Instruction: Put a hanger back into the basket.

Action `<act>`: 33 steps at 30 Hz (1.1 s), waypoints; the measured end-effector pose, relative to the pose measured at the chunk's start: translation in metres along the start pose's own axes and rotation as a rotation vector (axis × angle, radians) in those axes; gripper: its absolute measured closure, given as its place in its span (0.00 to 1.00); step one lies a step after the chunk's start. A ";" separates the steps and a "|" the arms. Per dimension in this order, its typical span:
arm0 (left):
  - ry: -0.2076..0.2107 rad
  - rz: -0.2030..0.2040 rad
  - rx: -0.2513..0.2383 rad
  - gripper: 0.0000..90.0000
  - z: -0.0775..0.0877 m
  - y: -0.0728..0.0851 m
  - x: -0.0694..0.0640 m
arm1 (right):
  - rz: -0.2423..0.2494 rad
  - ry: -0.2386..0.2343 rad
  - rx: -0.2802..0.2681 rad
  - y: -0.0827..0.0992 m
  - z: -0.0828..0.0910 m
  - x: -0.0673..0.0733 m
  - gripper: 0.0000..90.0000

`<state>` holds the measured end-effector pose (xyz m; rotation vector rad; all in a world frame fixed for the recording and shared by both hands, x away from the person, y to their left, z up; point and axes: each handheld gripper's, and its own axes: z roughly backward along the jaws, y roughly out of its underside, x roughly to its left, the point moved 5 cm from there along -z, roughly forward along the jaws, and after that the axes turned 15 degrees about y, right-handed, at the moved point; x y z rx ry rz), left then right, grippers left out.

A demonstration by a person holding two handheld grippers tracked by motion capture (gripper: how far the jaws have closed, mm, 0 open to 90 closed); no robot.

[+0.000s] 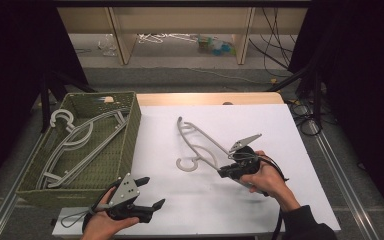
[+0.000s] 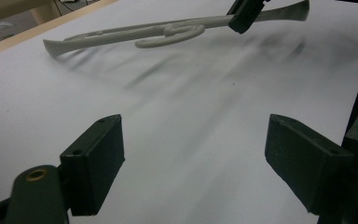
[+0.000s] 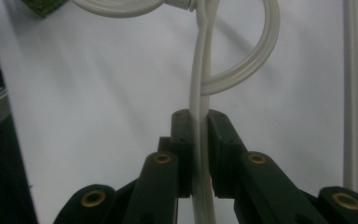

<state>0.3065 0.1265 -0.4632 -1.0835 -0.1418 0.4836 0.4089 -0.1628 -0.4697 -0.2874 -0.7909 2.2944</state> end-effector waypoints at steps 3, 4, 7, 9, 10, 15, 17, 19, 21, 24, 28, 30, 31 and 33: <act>-0.005 -0.006 0.000 0.22 -0.003 -0.001 0.001 | 0.007 -0.026 -0.009 0.000 0.008 0.007 0.92; -0.002 -0.007 0.002 0.22 -0.003 -0.001 0.001 | 0.008 -0.036 -0.010 0.000 0.011 0.009 0.92; -0.010 -0.022 0.006 0.22 -0.005 -0.002 0.002 | 0.023 -0.068 -0.026 0.002 0.017 0.014 0.92; -0.017 -0.027 0.006 0.22 -0.007 -0.004 0.004 | 0.019 -0.089 -0.032 0.005 0.022 0.018 0.92; -0.025 -0.040 0.011 0.22 -0.008 -0.004 0.005 | 0.033 -0.102 -0.042 0.007 0.024 0.020 0.92; -0.052 -0.087 0.005 0.22 -0.012 -0.011 0.012 | 0.053 -0.160 -0.039 0.016 0.032 0.032 0.92; -0.066 -0.108 0.016 0.23 -0.014 -0.014 0.014 | 0.071 -0.168 -0.044 0.018 0.033 0.036 0.92; -0.074 -0.140 0.044 0.24 -0.017 -0.015 0.013 | 0.090 -0.179 -0.046 0.019 0.034 0.039 0.92; -0.060 -0.170 0.072 0.25 -0.024 -0.018 0.011 | 0.104 -0.195 -0.045 0.019 0.036 0.043 0.92; -0.040 -0.205 0.080 0.26 -0.031 -0.024 0.010 | 0.118 -0.212 -0.043 0.019 0.038 0.047 0.92; 0.023 -0.261 0.116 0.26 -0.040 -0.028 0.011 | 0.127 -0.221 -0.041 0.021 0.041 0.051 0.92; 0.044 -0.274 0.125 0.26 -0.044 -0.029 0.011 | 0.139 -0.228 -0.046 0.022 0.043 0.052 0.92; 0.046 -0.276 0.129 0.27 -0.045 -0.029 0.012 | 0.137 -0.234 -0.046 0.022 0.043 0.053 0.92; 0.064 -0.298 0.148 0.27 -0.050 -0.028 0.011 | 0.146 -0.241 -0.049 0.023 0.044 0.053 0.92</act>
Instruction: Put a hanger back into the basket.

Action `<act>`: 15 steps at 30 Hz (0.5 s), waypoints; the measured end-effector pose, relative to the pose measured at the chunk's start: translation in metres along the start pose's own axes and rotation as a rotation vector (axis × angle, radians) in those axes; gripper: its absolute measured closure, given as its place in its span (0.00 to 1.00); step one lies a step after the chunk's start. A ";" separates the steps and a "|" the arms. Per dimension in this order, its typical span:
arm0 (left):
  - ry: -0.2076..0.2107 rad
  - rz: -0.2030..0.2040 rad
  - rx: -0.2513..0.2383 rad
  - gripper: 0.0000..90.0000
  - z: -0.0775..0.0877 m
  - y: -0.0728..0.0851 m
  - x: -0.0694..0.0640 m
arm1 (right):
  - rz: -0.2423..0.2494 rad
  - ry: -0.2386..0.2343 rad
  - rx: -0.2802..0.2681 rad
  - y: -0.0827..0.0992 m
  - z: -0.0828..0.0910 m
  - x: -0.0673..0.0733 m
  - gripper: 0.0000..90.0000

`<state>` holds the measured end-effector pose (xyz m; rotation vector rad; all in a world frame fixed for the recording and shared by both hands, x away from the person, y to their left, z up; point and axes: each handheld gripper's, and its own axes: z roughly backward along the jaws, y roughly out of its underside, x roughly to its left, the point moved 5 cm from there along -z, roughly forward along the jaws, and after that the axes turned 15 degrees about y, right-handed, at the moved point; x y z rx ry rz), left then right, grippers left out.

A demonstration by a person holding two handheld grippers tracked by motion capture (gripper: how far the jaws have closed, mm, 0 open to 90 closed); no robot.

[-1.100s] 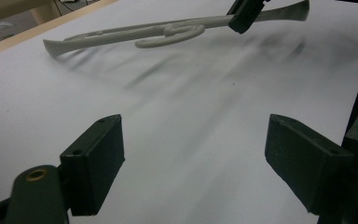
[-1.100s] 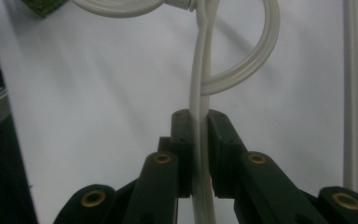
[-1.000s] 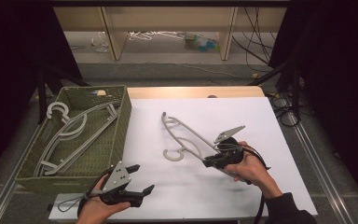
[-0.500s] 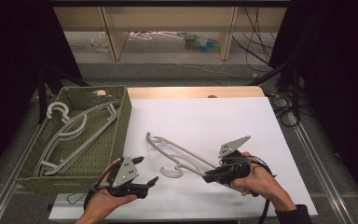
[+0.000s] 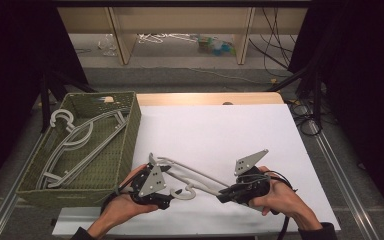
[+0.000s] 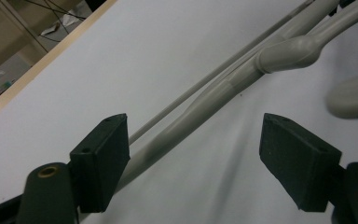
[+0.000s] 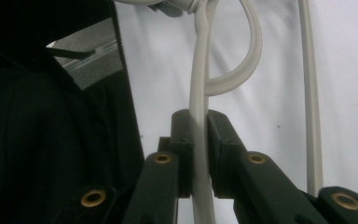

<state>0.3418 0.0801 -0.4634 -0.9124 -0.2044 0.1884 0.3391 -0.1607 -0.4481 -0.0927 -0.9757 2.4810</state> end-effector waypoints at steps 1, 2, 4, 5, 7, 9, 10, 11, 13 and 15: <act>0.018 -0.020 0.010 0.29 -0.002 0.000 -0.001 | 0.001 -0.008 0.002 0.000 0.000 0.001 0.92; 0.033 -0.035 0.016 0.32 -0.006 0.000 -0.002 | 0.005 -0.018 0.007 0.001 0.000 0.002 0.92; 0.054 -0.064 0.033 0.34 -0.009 0.000 -0.002 | 0.009 -0.030 0.004 0.001 0.000 0.004 0.92; 0.068 -0.079 0.034 0.37 -0.011 0.000 -0.002 | 0.014 -0.034 0.005 0.001 -0.001 0.005 0.92; 0.084 -0.110 0.040 0.42 -0.013 -0.001 -0.003 | 0.016 -0.033 0.001 0.001 -0.001 0.006 0.92; 0.105 -0.152 0.054 0.49 -0.015 -0.002 -0.003 | 0.020 -0.042 0.004 0.001 -0.001 0.006 0.92; 0.115 -0.168 0.061 0.51 -0.016 -0.003 -0.004 | 0.019 -0.040 -0.002 0.001 -0.001 0.006 0.92; 0.126 -0.185 0.063 0.55 -0.017 -0.004 -0.003 | 0.020 -0.046 0.001 0.002 -0.001 0.006 0.91; 0.129 -0.217 0.077 0.63 -0.018 -0.005 -0.002 | 0.027 -0.058 0.005 0.003 -0.001 0.006 0.91; 0.139 -0.242 0.090 0.71 -0.017 -0.007 -0.001 | 0.031 -0.061 0.001 0.003 -0.001 0.005 0.91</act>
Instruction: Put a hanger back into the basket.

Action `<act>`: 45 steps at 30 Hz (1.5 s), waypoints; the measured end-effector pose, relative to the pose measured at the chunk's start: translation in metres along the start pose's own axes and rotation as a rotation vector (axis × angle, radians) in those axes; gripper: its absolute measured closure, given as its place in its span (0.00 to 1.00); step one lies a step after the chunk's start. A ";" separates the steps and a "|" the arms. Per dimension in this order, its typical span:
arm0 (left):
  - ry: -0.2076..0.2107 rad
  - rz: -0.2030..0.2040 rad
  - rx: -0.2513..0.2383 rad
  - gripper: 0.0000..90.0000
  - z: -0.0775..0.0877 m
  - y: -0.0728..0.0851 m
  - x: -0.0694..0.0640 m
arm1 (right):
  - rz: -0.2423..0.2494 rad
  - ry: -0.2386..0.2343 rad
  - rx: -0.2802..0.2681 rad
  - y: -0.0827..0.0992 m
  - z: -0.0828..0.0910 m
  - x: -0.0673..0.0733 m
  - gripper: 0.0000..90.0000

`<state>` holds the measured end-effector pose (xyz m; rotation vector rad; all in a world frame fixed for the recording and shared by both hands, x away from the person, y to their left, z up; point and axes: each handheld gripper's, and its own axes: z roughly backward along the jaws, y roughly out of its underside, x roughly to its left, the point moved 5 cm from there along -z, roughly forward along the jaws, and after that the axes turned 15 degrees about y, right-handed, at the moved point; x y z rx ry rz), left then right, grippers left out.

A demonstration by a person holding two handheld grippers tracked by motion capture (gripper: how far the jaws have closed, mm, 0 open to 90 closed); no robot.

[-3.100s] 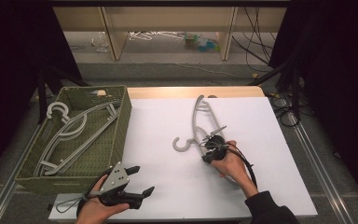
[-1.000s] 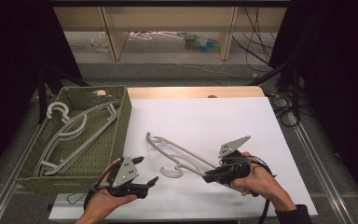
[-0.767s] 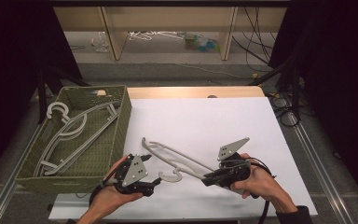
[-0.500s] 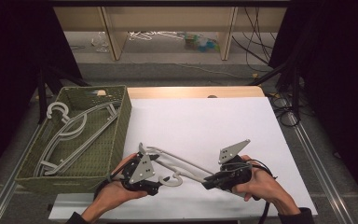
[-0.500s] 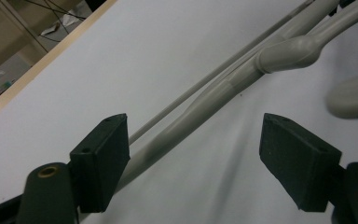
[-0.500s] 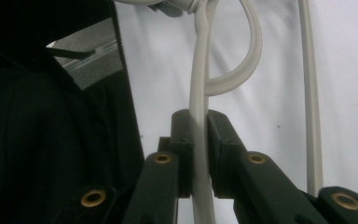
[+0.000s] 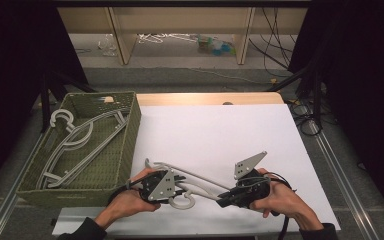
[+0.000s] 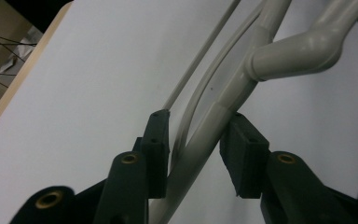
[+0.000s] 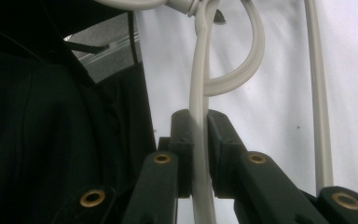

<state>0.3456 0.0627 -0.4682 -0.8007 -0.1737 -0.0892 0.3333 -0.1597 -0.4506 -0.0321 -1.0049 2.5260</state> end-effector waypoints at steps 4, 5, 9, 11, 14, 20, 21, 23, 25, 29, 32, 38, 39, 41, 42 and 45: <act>0.005 -0.059 0.027 0.76 0.003 -0.005 -0.001 | 0.001 -0.007 -0.014 -0.001 0.003 -0.002 0.91; 0.008 -0.070 0.038 0.77 0.003 -0.007 -0.001 | -0.001 -0.014 -0.017 0.000 0.004 -0.003 0.91; 0.026 -0.093 0.065 0.81 0.005 -0.013 -0.004 | -0.001 0.008 -0.040 -0.001 0.007 -0.008 0.88; 0.033 -0.092 0.077 0.83 0.005 -0.015 -0.005 | -0.013 0.026 -0.042 -0.001 0.007 -0.011 0.85; 0.036 -0.088 0.071 0.84 0.005 -0.019 -0.005 | -0.022 0.043 -0.039 0.000 0.007 -0.015 0.82; 0.093 -0.033 0.026 0.88 0.005 -0.026 -0.006 | -0.043 0.093 -0.042 -0.001 0.006 -0.020 0.74; 0.089 -0.017 0.022 0.88 0.005 -0.026 -0.006 | -0.038 0.102 -0.048 -0.002 0.006 -0.019 0.73; 0.099 0.019 0.015 0.88 0.004 -0.026 -0.005 | -0.033 0.113 -0.047 -0.004 0.007 -0.018 0.70; 0.103 0.046 0.028 0.88 0.006 -0.026 -0.005 | -0.040 0.126 -0.053 -0.006 0.008 -0.019 0.66; 0.093 0.150 -0.010 0.88 0.014 -0.026 0.001 | -0.074 0.158 -0.068 -0.008 0.011 -0.021 0.54; 0.082 0.235 -0.059 0.88 0.021 -0.027 0.005 | -0.117 0.201 -0.107 -0.012 0.015 -0.024 0.48; 0.040 0.356 -0.103 0.89 0.035 -0.023 0.013 | -0.157 0.333 -0.164 -0.022 0.027 -0.030 0.39; 0.032 0.363 -0.100 0.89 0.037 -0.021 0.014 | -0.163 0.354 -0.179 -0.023 0.029 -0.032 0.38; 0.023 0.379 -0.093 0.89 0.043 -0.018 0.017 | -0.175 0.379 -0.206 -0.025 0.034 -0.034 0.38; 0.012 0.394 -0.100 0.89 0.046 -0.017 0.019 | -0.178 0.387 -0.221 -0.026 0.036 -0.035 0.38; -0.008 0.426 -0.107 0.89 0.054 -0.014 0.024 | -0.198 0.375 -0.256 -0.027 0.039 -0.034 0.37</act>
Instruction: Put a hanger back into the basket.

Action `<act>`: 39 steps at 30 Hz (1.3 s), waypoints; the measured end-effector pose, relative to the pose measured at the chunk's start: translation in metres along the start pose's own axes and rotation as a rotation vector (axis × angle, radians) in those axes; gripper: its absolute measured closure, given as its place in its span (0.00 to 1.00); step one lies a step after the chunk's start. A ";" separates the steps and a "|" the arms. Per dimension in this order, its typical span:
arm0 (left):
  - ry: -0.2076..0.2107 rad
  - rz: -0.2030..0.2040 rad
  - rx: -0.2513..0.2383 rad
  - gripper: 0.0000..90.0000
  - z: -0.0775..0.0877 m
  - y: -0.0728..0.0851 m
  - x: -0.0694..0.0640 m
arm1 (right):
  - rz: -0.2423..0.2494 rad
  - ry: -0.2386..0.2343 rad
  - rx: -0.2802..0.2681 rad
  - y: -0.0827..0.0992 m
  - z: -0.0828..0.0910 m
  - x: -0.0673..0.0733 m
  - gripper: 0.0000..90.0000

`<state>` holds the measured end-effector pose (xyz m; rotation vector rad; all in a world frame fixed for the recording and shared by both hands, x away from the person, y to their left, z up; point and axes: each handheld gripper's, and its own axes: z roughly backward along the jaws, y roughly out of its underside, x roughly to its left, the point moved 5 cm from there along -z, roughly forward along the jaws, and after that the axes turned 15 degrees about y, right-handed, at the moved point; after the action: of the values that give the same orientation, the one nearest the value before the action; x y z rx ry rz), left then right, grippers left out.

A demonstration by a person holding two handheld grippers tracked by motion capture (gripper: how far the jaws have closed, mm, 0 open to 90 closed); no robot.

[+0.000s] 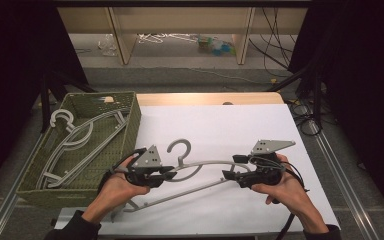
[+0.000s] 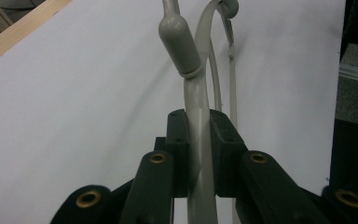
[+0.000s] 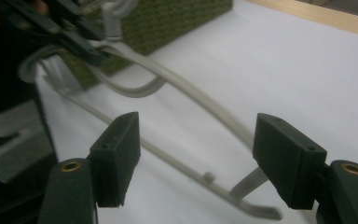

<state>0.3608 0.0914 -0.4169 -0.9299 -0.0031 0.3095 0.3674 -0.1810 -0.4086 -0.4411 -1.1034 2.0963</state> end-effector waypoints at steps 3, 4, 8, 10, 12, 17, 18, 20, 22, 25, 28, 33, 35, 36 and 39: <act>-0.023 0.033 -0.025 0.89 0.010 -0.002 0.005 | -0.027 -0.028 -0.022 -0.002 0.005 0.003 0.36; -0.028 0.046 -0.040 0.88 0.013 -0.002 0.005 | -0.014 -0.025 -0.028 -0.001 0.006 0.004 0.36; -0.049 0.087 -0.083 0.88 0.028 -0.004 0.008 | -0.008 -0.026 -0.042 0.003 0.009 0.012 0.35; -0.051 0.103 -0.097 0.88 0.036 -0.004 0.007 | -0.007 -0.044 -0.047 0.008 0.011 0.018 0.35; -0.058 0.107 -0.104 0.88 0.042 -0.005 0.007 | 0.002 -0.029 -0.050 0.013 0.014 0.021 0.35; -0.061 0.131 -0.132 0.88 0.057 -0.008 0.009 | 0.026 0.004 -0.046 0.023 0.014 0.023 0.34; -0.069 0.133 -0.135 0.88 0.061 -0.008 0.009 | 0.028 -0.001 -0.040 0.025 0.012 0.023 0.34; -0.081 0.137 -0.135 0.88 0.069 -0.010 0.011 | 0.034 0.000 -0.029 0.029 0.011 0.024 0.34; -0.099 0.130 -0.134 0.88 0.077 -0.012 0.011 | 0.032 0.001 -0.020 0.032 0.011 0.024 0.34; -0.119 0.108 -0.123 0.88 0.086 -0.014 0.011 | 0.023 0.003 -0.017 0.033 0.011 0.024 0.34; -0.134 0.110 -0.112 0.88 0.096 -0.014 0.010 | 0.026 0.003 -0.021 0.035 0.010 0.023 0.34; -0.165 0.099 -0.099 0.88 0.119 -0.017 0.017 | 0.015 0.000 -0.011 0.038 0.011 0.024 0.34; -0.194 0.086 -0.104 0.88 0.131 -0.018 0.022 | 0.022 -0.002 -0.011 0.039 0.011 0.024 0.34; -0.210 0.095 -0.105 0.88 0.138 -0.019 0.024 | 0.025 0.000 -0.012 0.039 0.010 0.023 0.34; -0.249 0.110 -0.120 0.88 0.152 -0.018 0.033 | 0.017 0.000 -0.003 0.041 0.009 0.023 0.34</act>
<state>0.3760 0.2101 -0.3157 -1.0076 -0.2021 0.5302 0.3283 -0.1852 -0.4364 -0.4537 -1.1070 2.1092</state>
